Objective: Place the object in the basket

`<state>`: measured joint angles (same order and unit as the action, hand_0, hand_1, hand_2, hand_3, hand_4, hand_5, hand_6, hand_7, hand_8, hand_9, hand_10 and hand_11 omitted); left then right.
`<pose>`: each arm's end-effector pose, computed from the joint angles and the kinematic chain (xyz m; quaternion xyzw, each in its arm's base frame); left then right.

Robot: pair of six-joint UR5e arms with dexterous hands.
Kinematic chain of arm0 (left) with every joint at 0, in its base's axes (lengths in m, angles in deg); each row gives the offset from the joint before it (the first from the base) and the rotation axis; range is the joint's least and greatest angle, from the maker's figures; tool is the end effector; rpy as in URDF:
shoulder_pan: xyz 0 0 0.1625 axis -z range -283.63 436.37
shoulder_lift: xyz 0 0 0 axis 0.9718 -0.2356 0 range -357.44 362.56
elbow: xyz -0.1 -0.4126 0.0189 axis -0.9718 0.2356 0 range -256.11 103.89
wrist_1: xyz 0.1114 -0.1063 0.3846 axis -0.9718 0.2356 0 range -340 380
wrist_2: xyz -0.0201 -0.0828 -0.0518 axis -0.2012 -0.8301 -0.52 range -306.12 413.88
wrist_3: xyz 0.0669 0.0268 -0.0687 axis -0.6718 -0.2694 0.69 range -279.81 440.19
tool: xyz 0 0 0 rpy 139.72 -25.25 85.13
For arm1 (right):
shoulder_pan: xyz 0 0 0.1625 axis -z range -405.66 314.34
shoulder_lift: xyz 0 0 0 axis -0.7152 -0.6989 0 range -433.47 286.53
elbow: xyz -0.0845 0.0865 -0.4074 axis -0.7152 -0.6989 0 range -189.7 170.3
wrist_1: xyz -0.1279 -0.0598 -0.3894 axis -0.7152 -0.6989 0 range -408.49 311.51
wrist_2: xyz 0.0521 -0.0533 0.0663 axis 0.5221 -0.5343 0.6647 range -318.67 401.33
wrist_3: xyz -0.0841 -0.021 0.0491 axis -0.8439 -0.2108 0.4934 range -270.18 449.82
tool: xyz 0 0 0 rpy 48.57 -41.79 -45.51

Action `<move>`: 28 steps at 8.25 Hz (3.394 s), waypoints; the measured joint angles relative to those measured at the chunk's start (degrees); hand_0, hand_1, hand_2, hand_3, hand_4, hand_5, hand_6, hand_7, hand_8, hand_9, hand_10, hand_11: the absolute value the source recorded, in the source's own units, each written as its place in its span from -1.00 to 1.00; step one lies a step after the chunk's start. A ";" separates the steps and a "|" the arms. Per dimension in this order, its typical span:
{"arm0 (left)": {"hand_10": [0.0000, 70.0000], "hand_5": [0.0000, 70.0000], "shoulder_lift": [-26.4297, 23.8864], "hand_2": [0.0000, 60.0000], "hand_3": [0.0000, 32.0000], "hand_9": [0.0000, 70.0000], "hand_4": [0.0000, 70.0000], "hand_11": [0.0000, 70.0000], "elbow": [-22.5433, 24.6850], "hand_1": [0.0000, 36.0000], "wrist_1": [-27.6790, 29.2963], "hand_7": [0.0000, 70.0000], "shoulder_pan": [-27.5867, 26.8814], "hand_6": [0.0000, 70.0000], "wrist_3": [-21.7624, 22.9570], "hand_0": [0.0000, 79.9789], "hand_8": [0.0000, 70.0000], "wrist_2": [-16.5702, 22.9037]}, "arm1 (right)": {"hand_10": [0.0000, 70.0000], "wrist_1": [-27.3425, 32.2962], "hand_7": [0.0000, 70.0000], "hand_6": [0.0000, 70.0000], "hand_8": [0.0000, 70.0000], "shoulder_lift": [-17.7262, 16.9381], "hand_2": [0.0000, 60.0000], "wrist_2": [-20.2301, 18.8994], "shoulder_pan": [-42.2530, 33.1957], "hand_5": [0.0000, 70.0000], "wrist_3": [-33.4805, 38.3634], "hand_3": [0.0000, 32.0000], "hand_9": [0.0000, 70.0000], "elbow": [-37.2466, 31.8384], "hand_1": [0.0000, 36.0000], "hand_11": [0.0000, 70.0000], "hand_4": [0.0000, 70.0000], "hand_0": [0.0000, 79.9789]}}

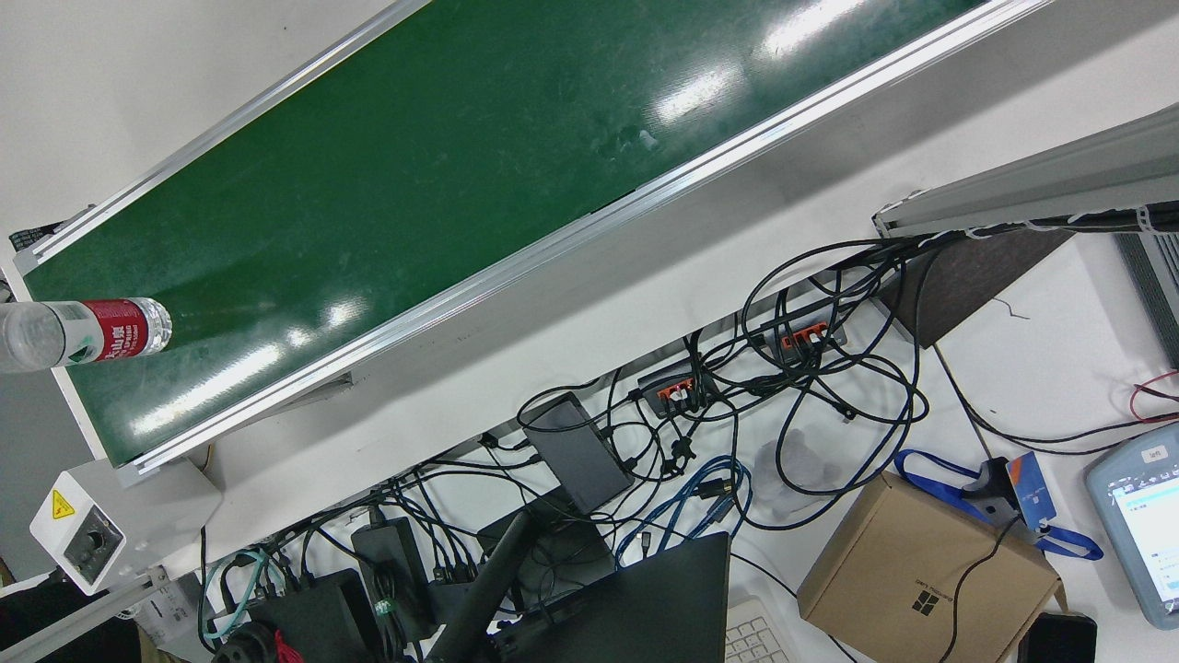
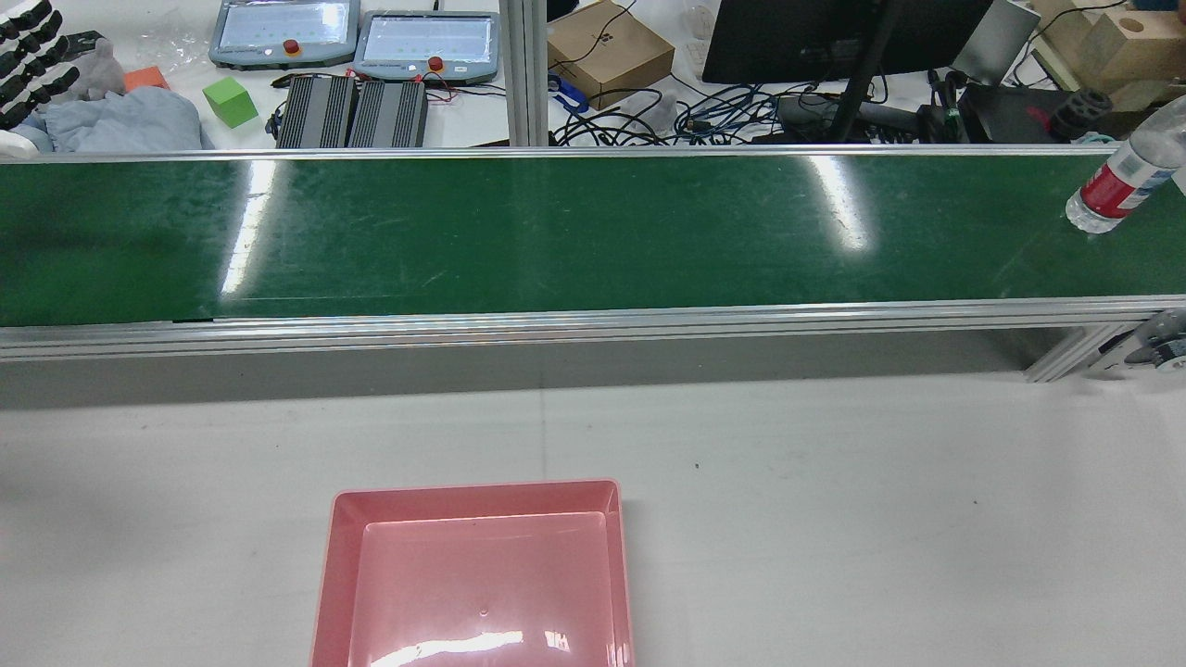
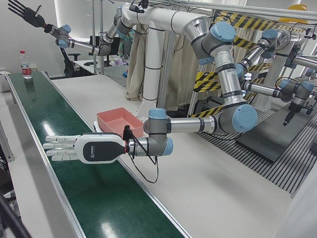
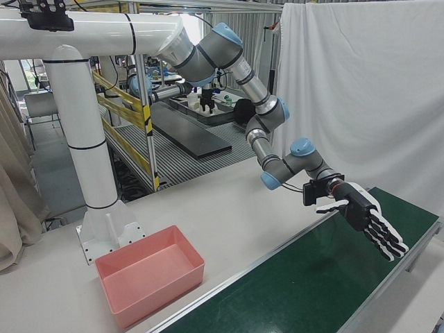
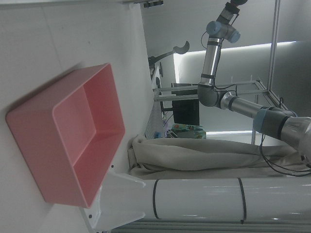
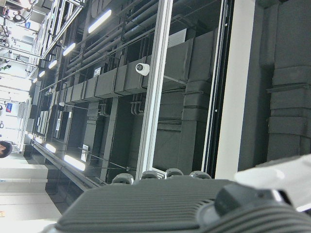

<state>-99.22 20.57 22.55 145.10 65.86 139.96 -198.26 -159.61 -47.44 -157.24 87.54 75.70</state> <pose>0.0825 -0.5981 0.5118 -0.0305 0.8233 -0.5475 0.1462 0.3306 -0.4677 0.6293 -0.1839 0.8440 -0.4952 0.0935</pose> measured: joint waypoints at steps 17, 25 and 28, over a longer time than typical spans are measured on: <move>-0.91 -0.74 -0.13 -1.00 -1.00 -0.90 -0.91 -0.79 0.37 0.04 0.00 -1.00 -0.09 -0.92 0.01 0.46 -0.93 0.00 | -1.00 0.00 -1.00 -1.00 -1.00 0.00 -1.00 0.00 0.02 -1.00 0.00 -1.00 -1.00 0.00 -1.00 -1.00 -1.00 -1.00; -0.94 -0.75 -1.26 -1.00 -1.00 -0.95 -1.00 -0.83 1.20 0.11 -0.67 -1.00 -0.33 -0.96 -0.08 0.48 -1.00 0.05 | -1.00 0.00 -1.00 -1.00 -1.00 0.00 -1.00 0.00 -0.02 -1.00 0.00 -1.00 -1.00 0.03 -1.00 -1.00 -1.00 -1.00; -0.93 -0.75 -1.28 -1.00 -1.00 -0.95 -0.98 -0.83 1.52 0.10 -1.10 -1.00 -0.37 -0.95 -0.17 0.47 -1.00 0.01 | -1.00 0.00 -1.00 -1.00 -1.00 0.00 -1.00 0.00 0.00 -1.00 0.00 -1.00 -1.00 0.01 -1.00 -1.00 -1.00 -1.00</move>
<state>-100.50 22.09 21.44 144.73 65.69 139.97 -198.26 -159.61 -47.44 -157.24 87.54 75.71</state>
